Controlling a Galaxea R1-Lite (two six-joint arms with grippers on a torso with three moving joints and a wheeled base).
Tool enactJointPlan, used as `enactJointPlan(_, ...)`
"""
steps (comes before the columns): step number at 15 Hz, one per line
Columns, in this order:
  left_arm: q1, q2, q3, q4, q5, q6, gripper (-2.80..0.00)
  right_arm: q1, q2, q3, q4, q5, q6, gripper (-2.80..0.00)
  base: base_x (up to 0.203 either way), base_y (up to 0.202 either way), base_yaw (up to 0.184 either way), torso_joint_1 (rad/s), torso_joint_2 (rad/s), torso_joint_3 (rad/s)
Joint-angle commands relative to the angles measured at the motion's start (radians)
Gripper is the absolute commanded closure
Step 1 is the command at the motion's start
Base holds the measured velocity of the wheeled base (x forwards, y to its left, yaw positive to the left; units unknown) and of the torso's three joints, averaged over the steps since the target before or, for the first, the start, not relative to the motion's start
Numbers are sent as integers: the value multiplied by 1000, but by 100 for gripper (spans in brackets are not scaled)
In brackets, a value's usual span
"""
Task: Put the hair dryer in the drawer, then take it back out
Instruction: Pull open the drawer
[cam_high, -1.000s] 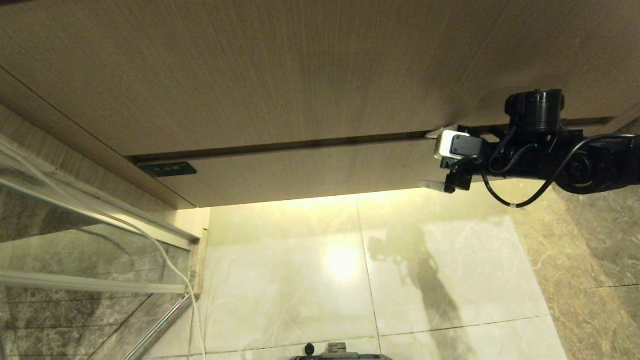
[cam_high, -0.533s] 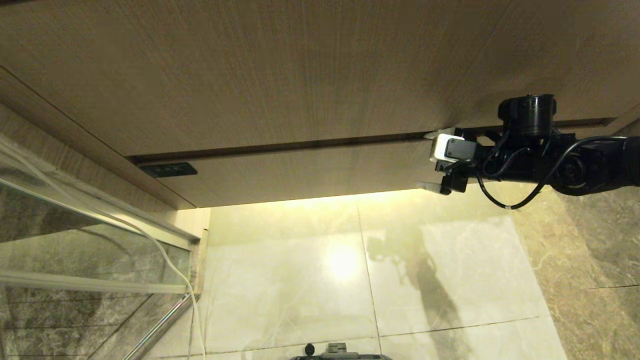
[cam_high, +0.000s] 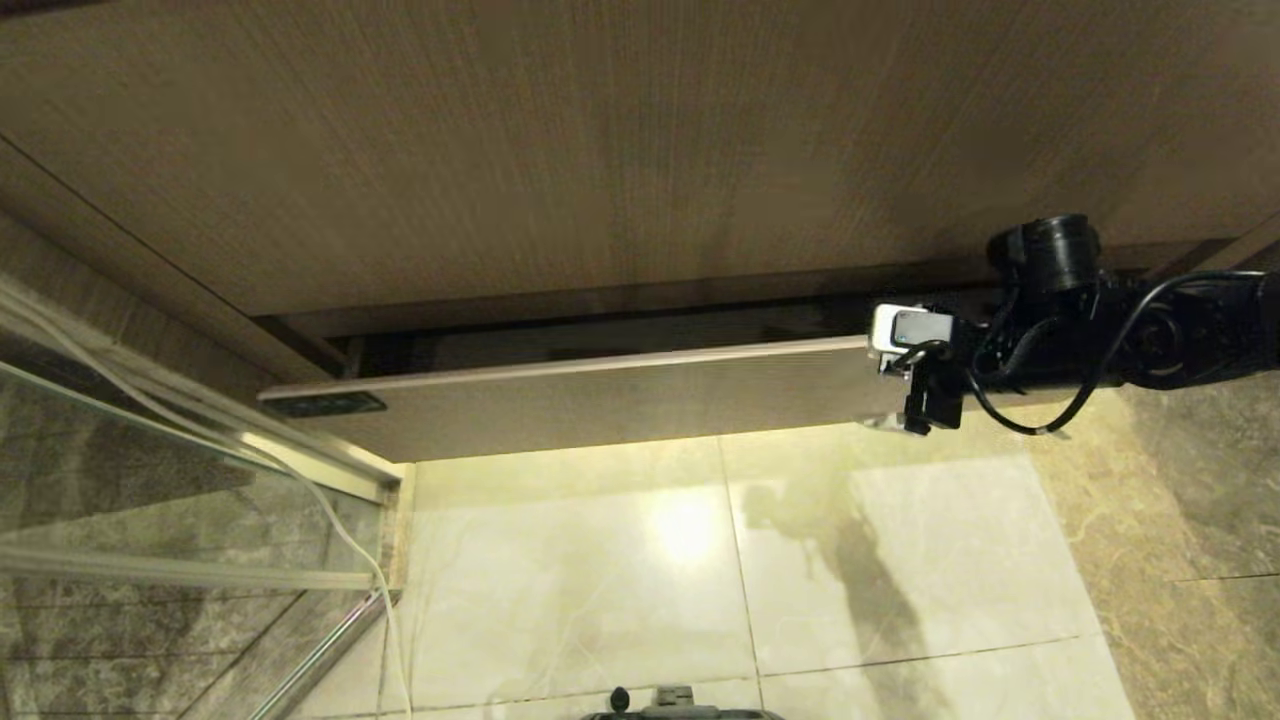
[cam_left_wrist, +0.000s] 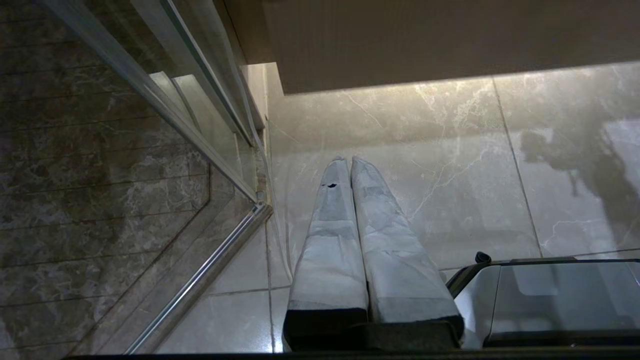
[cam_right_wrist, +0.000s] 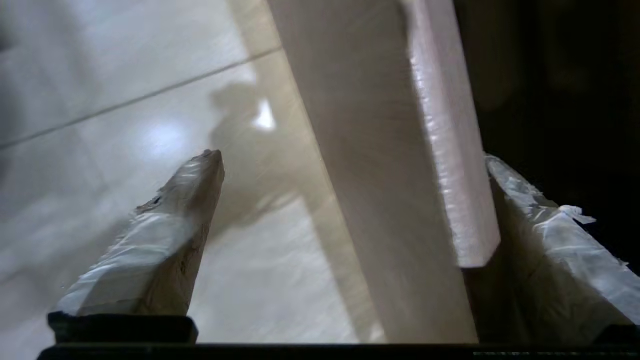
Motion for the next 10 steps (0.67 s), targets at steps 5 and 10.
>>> enactJointPlan(5,0,0,0,0,0,0,0,-5,-28,18,57,-46,8,-280,0,0,0,0,0,0)
enactJointPlan(10,0,0,0,0,0,0,0,-65,-148,78,333,-39,57,-280,0,0,0,0,0,0)
